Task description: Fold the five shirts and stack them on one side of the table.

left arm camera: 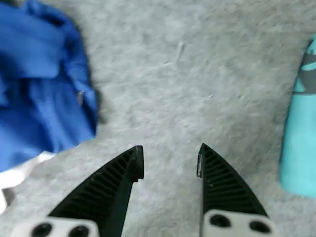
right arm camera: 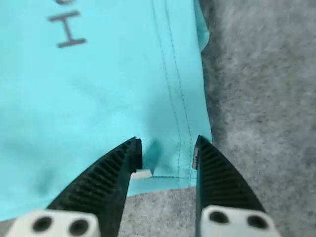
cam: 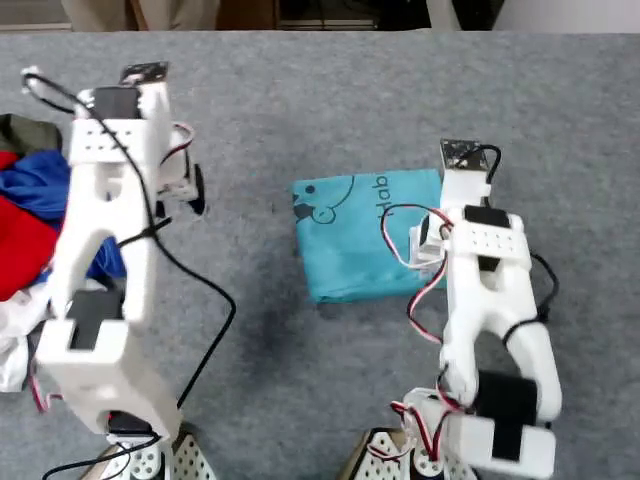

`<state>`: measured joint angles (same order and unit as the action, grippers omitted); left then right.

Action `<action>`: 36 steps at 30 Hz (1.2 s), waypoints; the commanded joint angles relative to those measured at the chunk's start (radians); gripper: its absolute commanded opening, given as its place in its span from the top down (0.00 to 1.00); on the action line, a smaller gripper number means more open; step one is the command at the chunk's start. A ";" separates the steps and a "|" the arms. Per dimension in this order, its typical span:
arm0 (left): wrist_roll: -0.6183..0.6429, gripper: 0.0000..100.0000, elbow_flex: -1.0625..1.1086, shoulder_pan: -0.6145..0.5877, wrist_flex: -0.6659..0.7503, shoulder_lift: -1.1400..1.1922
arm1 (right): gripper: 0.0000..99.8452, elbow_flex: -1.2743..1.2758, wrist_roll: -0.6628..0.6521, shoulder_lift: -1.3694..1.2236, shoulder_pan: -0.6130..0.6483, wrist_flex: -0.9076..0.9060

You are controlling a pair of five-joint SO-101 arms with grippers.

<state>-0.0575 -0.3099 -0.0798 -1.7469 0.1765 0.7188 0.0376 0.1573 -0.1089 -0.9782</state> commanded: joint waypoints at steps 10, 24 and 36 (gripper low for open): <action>-0.057 0.81 0.528 -0.015 0.166 -0.533 | 0.81 -0.251 0.003 -0.317 0.016 -0.107; -0.086 0.81 0.816 -0.017 0.259 -0.791 | 0.98 -0.337 0.005 -0.415 0.021 -0.184; -0.089 0.81 0.813 -0.017 0.259 -0.792 | 1.00 -0.473 -0.008 -0.412 0.010 -0.235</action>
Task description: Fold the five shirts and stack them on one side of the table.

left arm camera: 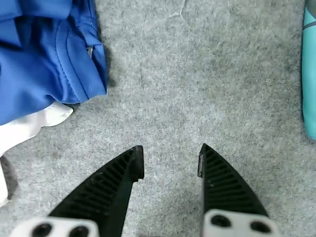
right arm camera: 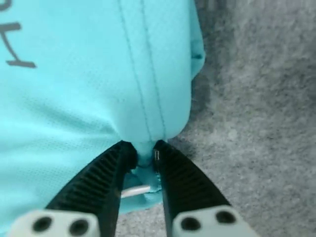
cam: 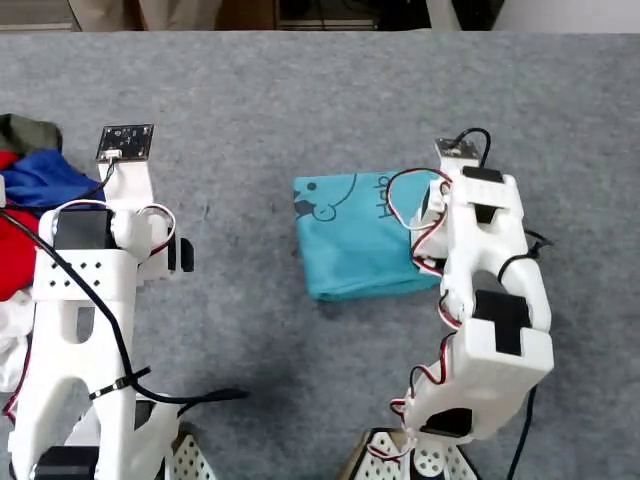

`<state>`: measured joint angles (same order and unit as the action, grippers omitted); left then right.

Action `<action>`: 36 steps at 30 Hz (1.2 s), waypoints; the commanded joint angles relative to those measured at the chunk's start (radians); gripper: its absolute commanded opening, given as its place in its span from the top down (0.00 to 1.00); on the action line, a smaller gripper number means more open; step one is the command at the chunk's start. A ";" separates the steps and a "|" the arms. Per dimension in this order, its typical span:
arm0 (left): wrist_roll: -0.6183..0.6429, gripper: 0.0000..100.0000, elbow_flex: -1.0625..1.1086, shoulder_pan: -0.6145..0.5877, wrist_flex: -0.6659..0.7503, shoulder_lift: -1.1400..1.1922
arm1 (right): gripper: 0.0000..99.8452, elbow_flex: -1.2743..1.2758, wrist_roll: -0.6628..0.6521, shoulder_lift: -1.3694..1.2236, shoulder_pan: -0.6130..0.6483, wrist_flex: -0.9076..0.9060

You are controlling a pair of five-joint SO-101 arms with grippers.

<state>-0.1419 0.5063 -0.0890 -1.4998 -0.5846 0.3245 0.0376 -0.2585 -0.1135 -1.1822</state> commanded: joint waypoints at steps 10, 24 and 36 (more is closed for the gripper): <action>-0.064 0.81 -0.025 -0.149 0.020 -0.030 | 1.00 -0.358 -0.040 -0.004 -0.160 -0.097; -0.146 0.81 -0.025 -0.241 0.020 -0.031 | 1.00 -0.461 -0.041 -0.097 -0.355 0.029; -0.146 0.81 -0.023 -0.241 0.020 -0.030 | 1.00 -0.691 -0.041 -0.295 -0.496 0.015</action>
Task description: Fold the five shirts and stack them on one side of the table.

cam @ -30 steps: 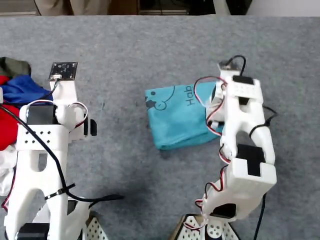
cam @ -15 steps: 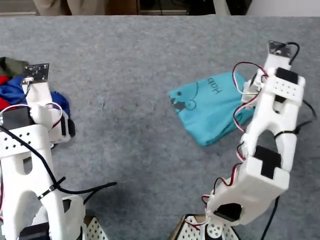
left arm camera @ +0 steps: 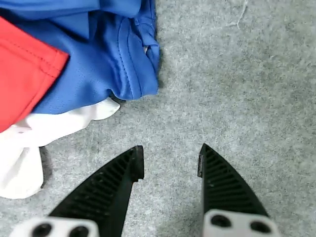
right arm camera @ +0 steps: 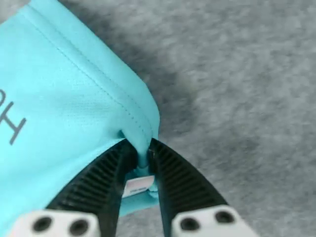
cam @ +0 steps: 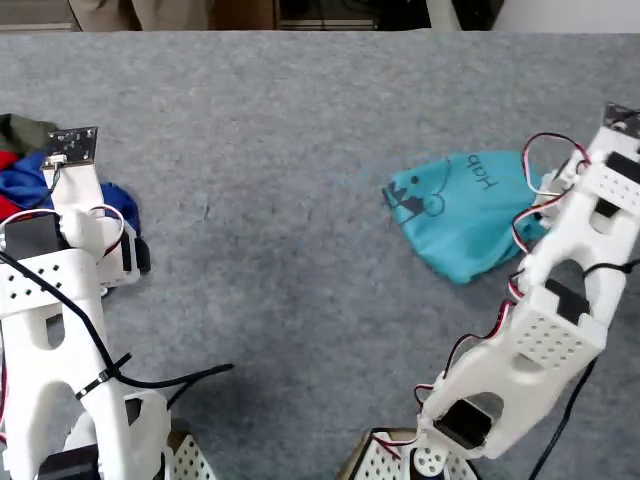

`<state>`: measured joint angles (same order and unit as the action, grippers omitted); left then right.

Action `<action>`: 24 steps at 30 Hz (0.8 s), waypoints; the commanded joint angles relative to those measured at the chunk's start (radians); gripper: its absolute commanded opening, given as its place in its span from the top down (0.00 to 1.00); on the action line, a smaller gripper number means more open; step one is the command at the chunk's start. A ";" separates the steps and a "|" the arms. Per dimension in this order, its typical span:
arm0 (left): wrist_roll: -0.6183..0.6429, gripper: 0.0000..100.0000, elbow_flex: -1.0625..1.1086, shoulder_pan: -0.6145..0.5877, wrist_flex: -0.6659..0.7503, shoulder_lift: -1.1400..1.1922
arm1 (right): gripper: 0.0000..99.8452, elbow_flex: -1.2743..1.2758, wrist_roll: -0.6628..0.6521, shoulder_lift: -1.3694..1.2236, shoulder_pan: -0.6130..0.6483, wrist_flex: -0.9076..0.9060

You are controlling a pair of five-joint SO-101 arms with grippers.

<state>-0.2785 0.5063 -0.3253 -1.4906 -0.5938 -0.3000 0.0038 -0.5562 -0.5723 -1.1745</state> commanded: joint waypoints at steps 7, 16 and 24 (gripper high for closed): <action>-0.009 0.81 -0.023 -0.008 0.009 -0.021 | 0.96 -0.073 -0.072 0.001 0.007 -0.063; -0.009 0.78 -0.029 -0.015 0.005 -0.030 | 0.68 -0.119 -0.107 0.045 0.018 -0.175; -0.011 0.71 -0.245 -0.203 -0.091 -0.022 | 0.68 -0.199 -0.242 0.251 0.105 -0.423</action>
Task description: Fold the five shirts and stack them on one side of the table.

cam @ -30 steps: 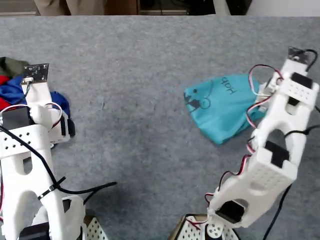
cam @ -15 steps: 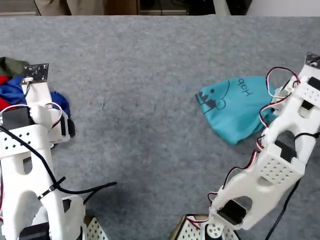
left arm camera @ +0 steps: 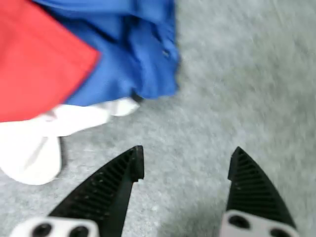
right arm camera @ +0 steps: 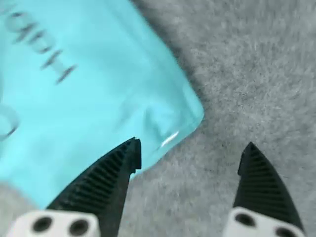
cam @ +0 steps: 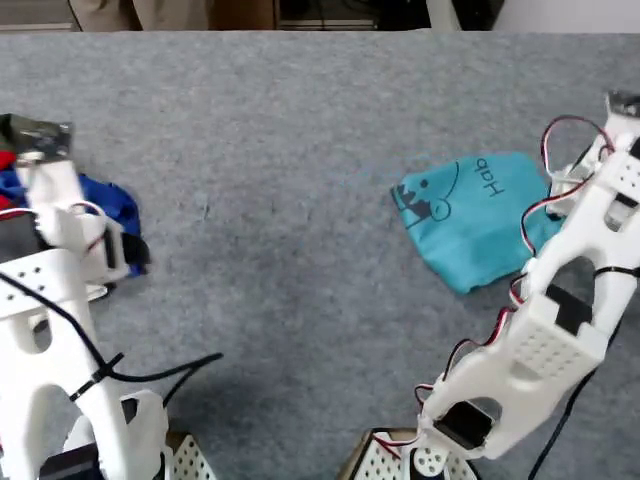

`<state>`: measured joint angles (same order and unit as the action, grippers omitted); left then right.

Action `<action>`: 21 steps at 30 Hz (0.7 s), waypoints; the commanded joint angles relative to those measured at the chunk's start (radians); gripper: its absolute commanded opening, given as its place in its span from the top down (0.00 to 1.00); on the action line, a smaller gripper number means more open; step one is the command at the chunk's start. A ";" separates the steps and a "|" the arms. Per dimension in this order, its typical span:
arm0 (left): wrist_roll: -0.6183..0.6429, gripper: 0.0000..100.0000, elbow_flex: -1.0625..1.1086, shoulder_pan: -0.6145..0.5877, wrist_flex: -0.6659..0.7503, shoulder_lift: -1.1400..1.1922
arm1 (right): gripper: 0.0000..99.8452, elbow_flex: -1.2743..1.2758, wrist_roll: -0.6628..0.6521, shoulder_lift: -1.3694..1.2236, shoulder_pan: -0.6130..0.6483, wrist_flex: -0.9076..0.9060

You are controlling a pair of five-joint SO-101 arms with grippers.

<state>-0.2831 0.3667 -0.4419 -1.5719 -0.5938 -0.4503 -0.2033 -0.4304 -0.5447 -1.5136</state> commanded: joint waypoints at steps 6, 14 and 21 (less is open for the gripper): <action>-0.135 0.71 -0.135 -0.244 -0.009 -0.027 | 0.86 0.039 -0.038 0.088 0.314 -0.057; -0.209 0.71 -0.086 -0.385 0.032 -0.024 | 0.99 0.056 0.049 -0.119 0.467 0.098; -0.210 0.71 0.095 -0.445 0.189 -0.028 | 0.99 0.064 0.046 -0.226 0.538 0.100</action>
<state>-0.4826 0.4342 -0.8592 -1.4354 -0.5953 -0.3890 -0.1665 -0.6467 -0.0445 -1.4308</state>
